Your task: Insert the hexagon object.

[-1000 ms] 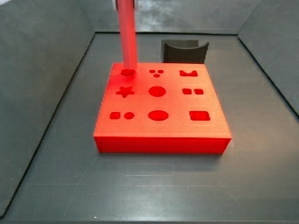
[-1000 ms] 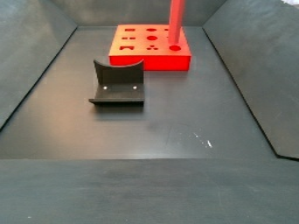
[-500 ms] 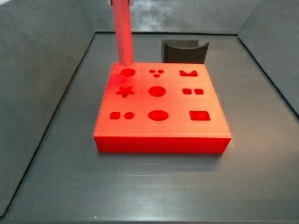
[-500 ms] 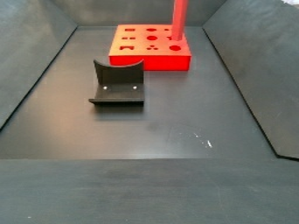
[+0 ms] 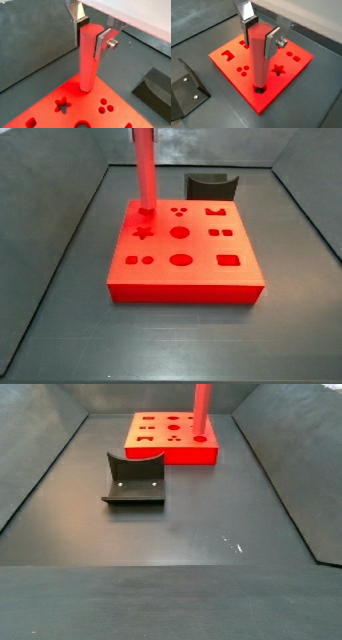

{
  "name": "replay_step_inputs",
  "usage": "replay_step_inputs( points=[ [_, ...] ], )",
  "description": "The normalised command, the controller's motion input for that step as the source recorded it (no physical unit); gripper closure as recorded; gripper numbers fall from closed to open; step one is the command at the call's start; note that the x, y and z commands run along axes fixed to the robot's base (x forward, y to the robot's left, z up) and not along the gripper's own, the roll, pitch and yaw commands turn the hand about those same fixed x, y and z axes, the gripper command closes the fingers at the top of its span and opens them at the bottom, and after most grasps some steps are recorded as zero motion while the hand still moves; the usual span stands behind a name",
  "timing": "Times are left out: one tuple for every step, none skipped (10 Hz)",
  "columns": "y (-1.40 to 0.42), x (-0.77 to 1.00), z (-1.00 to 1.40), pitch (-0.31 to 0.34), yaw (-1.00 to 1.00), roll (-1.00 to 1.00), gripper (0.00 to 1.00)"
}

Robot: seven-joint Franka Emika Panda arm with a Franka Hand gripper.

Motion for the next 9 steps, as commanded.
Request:
replay_step_inputs(
  points=[
    [0.02, 0.01, -0.14, -0.001, 0.04, 0.03, 1.0],
    [0.08, 0.0, -0.13, 0.0, 0.0, 0.06, 1.0],
    [0.12, -0.18, -0.11, -0.02, 0.0, 0.08, 1.0],
    [0.02, -0.07, -0.11, -0.053, 0.01, 0.05, 1.0],
    [0.0, 0.0, -0.13, -0.05, 0.06, 0.04, 1.0],
    [0.0, 0.0, -0.13, -0.043, 0.05, 0.03, 1.0],
    [0.0, 0.0, -0.15, -0.053, 0.05, 0.02, 1.0],
    [0.0, 0.01, -0.23, -0.05, 0.09, 0.07, 1.0],
    [0.0, 0.18, -0.24, -0.026, 0.15, 0.08, 1.0]
  ],
)
